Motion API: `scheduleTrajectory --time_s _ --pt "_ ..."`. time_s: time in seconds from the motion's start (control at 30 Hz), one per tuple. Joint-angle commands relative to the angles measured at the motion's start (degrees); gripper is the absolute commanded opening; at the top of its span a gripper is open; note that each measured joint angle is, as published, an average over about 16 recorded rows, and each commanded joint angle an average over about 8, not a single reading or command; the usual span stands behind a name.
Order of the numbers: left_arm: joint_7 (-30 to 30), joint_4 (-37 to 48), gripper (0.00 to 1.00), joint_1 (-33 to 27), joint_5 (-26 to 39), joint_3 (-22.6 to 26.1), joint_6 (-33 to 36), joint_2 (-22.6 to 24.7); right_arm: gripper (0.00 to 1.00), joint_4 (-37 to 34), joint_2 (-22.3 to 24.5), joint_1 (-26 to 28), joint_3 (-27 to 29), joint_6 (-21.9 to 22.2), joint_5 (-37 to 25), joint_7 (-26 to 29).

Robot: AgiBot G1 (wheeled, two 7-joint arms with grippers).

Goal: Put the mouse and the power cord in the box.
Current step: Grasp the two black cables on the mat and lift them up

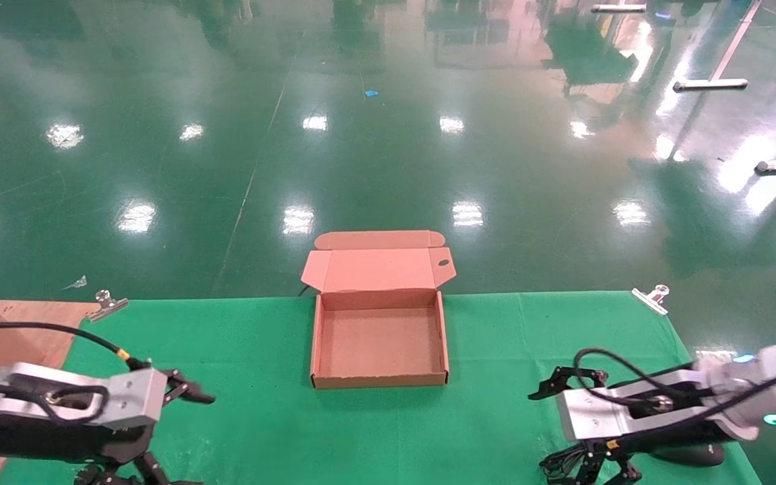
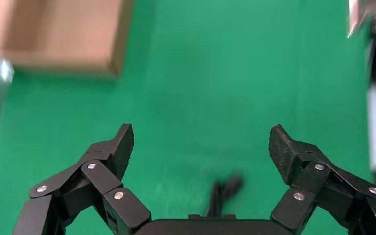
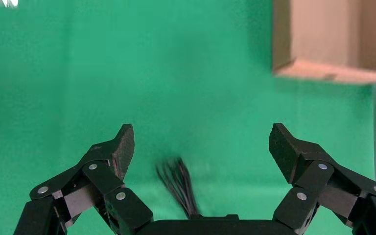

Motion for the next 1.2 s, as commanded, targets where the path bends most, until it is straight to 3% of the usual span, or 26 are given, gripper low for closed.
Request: scheduleTrajectory --time_s 0.03,0.23,0.53,0.93,1.2 --pt "3.03 4.29 1.00 -2.40 4.41 2.28 -0.87 1.86 1.00 -3.56 -2.23 1.98 -2.15 1.54 -4.54 -3.39" --pt "8.82 14.17 1.00 -5.56 11.97 6.03 -7.37 6.22 1.00 -13.45 -8.26 4.90 -5.61 9.63 -11.81 -12.12" --pt "13.26 23.79 1.00 -4.98 15.54 7.78 -15.87 9.93 1.00 -27.30 -13.79 5.93 -5.79 17.48 -12.45 -21.34" --pt "16.73 29.81 1.00 -4.88 15.71 7.95 -16.07 11.21 1.00 -36.21 -15.86 5.56 -4.89 23.56 -11.31 -26.26" --pt "18.31 31.77 1.00 -4.91 15.42 7.81 -13.93 11.17 1.00 -38.57 -15.83 5.86 -4.49 22.68 -10.69 -27.97"
